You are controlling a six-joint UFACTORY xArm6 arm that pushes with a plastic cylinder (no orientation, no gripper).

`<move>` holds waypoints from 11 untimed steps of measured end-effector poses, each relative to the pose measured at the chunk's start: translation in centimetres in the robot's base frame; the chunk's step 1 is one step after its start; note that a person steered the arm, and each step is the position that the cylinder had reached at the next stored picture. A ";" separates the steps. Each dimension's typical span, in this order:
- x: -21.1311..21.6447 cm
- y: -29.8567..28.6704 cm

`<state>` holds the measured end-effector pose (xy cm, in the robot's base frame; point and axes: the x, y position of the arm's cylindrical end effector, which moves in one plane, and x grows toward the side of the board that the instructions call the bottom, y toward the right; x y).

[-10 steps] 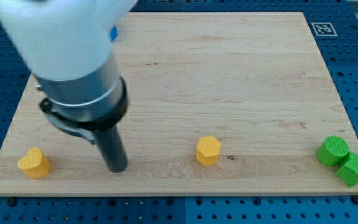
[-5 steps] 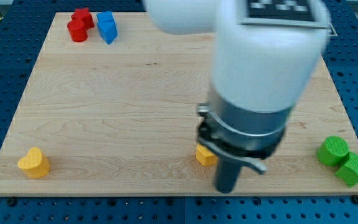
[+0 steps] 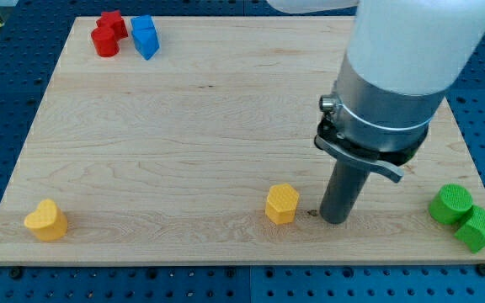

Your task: Place yellow hexagon on top of yellow heart

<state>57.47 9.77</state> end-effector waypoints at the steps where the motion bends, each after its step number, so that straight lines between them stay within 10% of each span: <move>1: 0.0 -0.4; 11: -3.7 -17.4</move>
<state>53.77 -7.67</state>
